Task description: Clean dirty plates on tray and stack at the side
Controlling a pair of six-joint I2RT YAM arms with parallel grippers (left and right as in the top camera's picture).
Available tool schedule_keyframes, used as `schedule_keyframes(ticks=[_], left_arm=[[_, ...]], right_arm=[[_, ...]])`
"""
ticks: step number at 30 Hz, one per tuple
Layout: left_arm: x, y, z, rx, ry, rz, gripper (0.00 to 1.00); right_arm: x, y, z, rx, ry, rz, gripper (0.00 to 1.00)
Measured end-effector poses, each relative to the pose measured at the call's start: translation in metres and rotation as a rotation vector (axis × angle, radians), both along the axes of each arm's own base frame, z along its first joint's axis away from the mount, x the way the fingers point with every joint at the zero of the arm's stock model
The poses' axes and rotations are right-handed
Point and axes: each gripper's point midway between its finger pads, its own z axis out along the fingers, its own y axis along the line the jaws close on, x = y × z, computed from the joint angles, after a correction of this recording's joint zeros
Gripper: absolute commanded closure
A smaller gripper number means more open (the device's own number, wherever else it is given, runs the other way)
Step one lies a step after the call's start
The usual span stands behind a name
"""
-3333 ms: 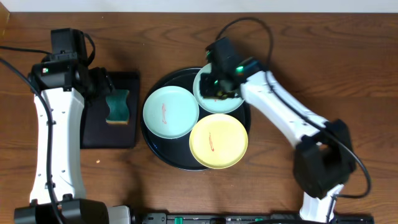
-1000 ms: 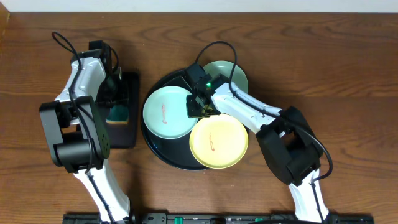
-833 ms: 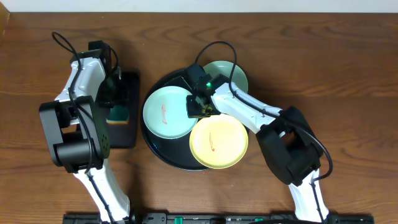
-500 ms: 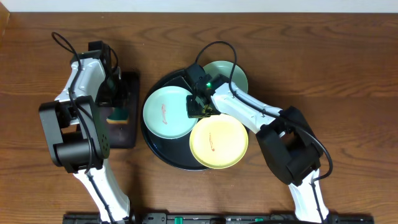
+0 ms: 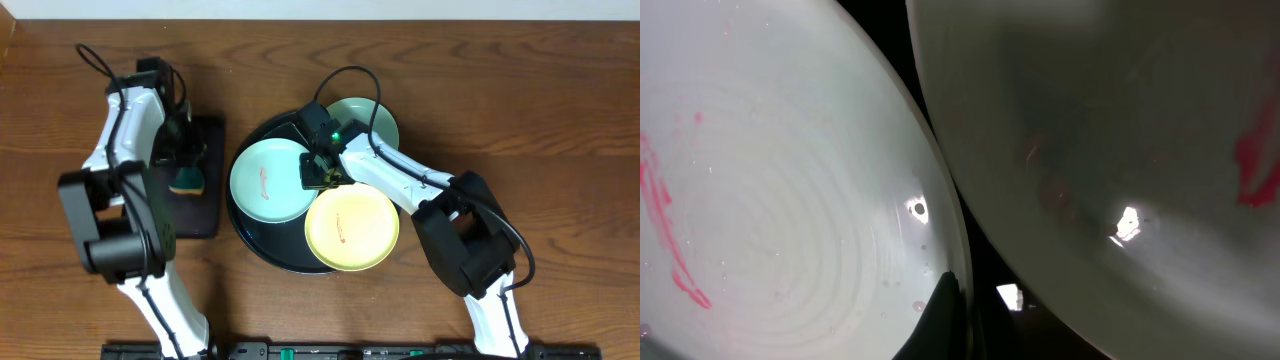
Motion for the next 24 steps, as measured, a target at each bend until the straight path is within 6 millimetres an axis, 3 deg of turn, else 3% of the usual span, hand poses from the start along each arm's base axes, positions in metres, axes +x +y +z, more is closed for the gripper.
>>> schedule_keyframes(ticks=[7,9,13,24], left_arm=[[-0.004,-0.020,0.082,-0.069,-0.170,0.010,0.93],[-0.007,-0.027,0.094,-0.086,-0.184,0.025,0.93],[-0.009,-0.050,0.089,-0.115,-0.162,0.039,0.93],[-0.011,-0.123,0.036,-0.152,-0.145,0.017,0.93]], right_arm=[[0.000,0.000,0.000,0.000,0.000,0.000,0.99],[0.000,0.000,0.000,0.000,0.000,0.000,0.99],[0.000,0.000,0.000,0.000,-0.001,0.000,0.99],[0.000,0.000,0.000,0.000,-0.001,0.000,0.99]])
